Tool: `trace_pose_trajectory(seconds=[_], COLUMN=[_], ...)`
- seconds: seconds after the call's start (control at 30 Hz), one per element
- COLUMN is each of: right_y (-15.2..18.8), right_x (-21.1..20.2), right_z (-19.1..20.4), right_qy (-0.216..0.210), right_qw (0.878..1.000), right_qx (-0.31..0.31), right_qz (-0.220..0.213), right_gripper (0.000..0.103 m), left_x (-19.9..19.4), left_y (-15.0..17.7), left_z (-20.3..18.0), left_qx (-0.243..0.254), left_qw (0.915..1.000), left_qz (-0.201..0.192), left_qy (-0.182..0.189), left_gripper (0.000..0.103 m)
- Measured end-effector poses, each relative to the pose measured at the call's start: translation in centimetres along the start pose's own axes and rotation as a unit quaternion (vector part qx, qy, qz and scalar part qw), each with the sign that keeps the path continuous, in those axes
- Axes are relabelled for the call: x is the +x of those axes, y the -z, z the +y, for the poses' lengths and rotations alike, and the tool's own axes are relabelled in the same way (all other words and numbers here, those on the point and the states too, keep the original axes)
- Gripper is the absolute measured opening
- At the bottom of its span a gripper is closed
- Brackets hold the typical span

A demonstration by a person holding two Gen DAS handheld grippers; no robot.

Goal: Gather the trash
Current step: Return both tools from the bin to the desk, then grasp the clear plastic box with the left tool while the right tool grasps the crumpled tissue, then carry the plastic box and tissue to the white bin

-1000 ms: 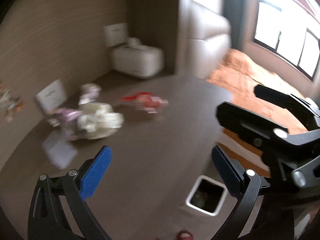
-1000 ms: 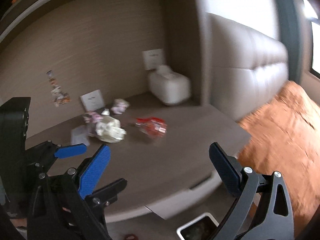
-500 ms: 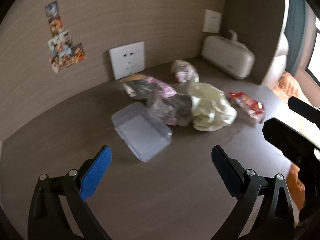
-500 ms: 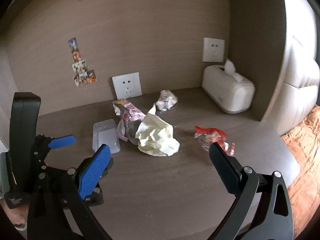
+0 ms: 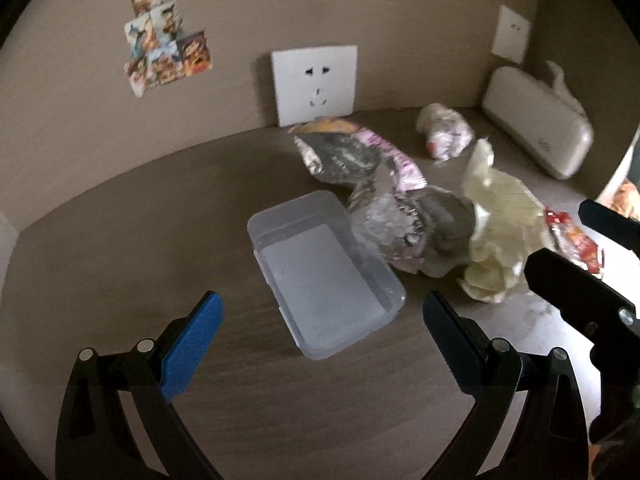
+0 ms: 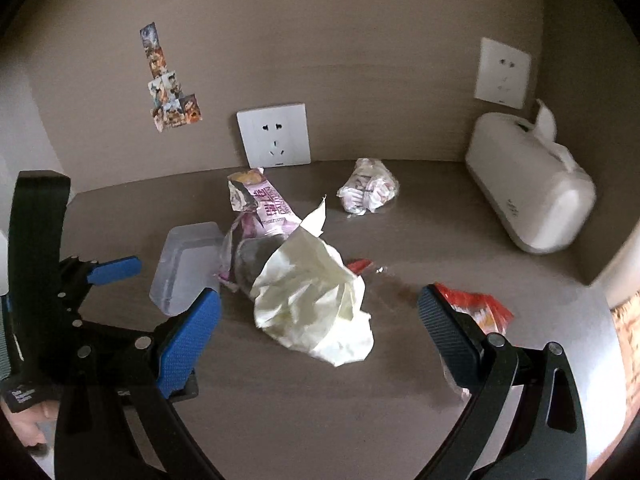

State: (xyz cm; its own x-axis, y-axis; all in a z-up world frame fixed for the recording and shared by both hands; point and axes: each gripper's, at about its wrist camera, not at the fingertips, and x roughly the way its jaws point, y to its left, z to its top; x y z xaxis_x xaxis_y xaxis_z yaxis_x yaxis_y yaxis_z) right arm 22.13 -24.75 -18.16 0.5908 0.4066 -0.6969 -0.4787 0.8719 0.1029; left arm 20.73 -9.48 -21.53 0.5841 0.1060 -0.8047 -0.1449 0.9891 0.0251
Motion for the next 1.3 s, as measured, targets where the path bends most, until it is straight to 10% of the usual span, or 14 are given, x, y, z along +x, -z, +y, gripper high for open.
trace_pose_trajectory(seconds=[0.4,0.63,1.3], right_y=[-0.4,-0.5,-3.5], right_x=[3.2,4.2,-5.3], right_z=[-1.0,-0.8,1.5], right_qy=[-0.043,-0.074,-0.072], right_qw=[0.998,0.995,0.996], right_qx=[-0.012,-0.007,-0.01], right_qz=[0.034,0.059,-0.043], right_gripper=[0.097,0.052,0.03], left_x=[1.8,1.5,-9.8], left_y=[0.3,-0.2,-2.0], left_z=[0.5,-0.4,1.1], left_qx=[-0.027,0.008,0.04], left_qw=[0.9995,0.9999,0.9947], left_qz=[0.008,-0.01,-0.08], left_qy=[-0.014,0.011,0.05], left_gripper=[0.098,0.068,0.062])
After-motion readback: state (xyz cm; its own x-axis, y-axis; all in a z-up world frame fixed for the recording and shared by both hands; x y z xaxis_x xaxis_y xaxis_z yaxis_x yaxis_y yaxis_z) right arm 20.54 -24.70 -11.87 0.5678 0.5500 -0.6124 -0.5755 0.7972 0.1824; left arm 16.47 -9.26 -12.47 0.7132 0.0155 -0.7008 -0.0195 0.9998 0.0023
